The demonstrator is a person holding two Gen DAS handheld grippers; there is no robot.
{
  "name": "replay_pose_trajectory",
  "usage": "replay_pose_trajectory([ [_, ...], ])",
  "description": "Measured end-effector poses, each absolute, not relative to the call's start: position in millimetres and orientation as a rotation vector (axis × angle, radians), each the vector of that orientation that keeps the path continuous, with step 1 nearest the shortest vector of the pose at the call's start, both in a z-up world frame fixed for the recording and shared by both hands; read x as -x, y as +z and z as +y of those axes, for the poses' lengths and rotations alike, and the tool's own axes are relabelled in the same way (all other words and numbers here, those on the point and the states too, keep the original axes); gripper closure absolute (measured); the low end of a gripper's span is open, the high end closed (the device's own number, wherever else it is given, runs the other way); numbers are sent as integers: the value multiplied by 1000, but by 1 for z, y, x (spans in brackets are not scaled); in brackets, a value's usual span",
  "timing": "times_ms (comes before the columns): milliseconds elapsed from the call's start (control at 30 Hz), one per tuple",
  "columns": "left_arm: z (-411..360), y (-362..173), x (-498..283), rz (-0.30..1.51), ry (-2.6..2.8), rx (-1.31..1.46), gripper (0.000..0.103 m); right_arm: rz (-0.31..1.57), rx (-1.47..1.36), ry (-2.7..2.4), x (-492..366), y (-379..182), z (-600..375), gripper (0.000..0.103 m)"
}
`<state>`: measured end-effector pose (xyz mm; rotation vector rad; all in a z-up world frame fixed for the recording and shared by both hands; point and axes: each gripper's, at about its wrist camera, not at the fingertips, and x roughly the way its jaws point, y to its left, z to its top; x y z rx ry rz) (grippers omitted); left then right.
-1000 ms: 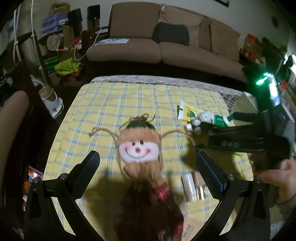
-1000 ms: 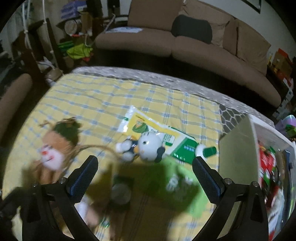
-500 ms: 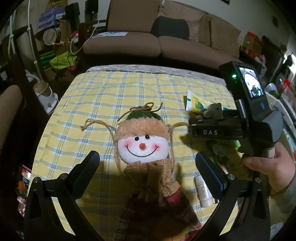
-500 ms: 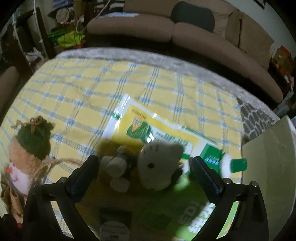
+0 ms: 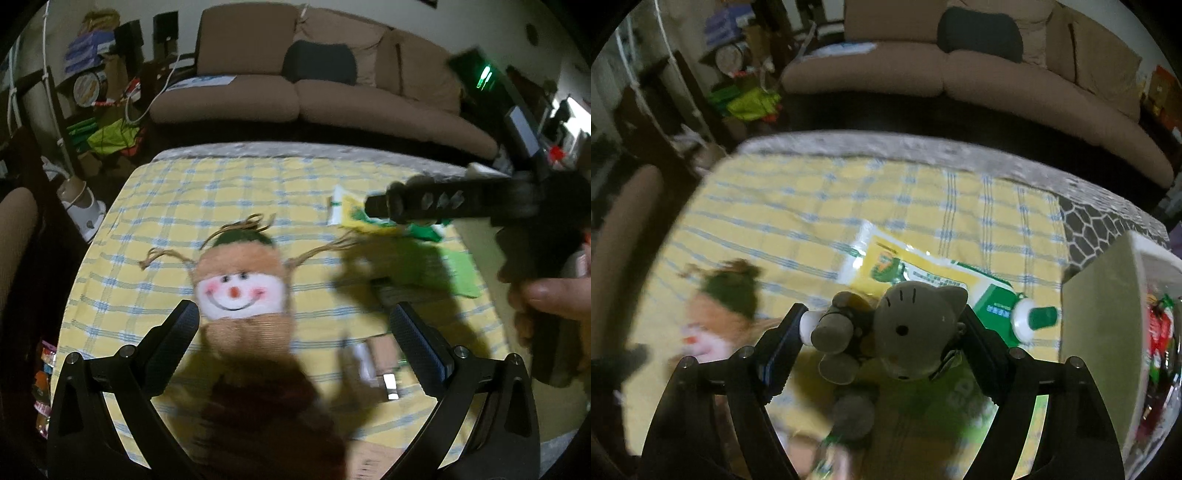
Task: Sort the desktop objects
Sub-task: 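Grasp the white Hello Kitty figure with the right gripper and lift it, then carry the Hello Kitty figure into the white box and release it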
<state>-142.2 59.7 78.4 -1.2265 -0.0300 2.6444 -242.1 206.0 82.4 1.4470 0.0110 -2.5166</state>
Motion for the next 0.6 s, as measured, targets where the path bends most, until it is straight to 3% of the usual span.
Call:
replay_pose_trajectory([
  [100,74,96,125,-110,2617,1112,0,-93,-1411,-2423,217,114,215,21],
  [267,76,126,86,-399,2514,882,0,-211,-1325,-2292,162,159,232,21],
  [367,78,141,61,-500,2492,796,2,-402,-1309,-2171,134,173,249,21],
  [533,89,165,22,-522,2448,686,27,-642,-1281,-1996,90,183,265,21],
  [600,99,174,9,-474,2444,673,48,-669,-1281,-1959,75,185,266,21],
])
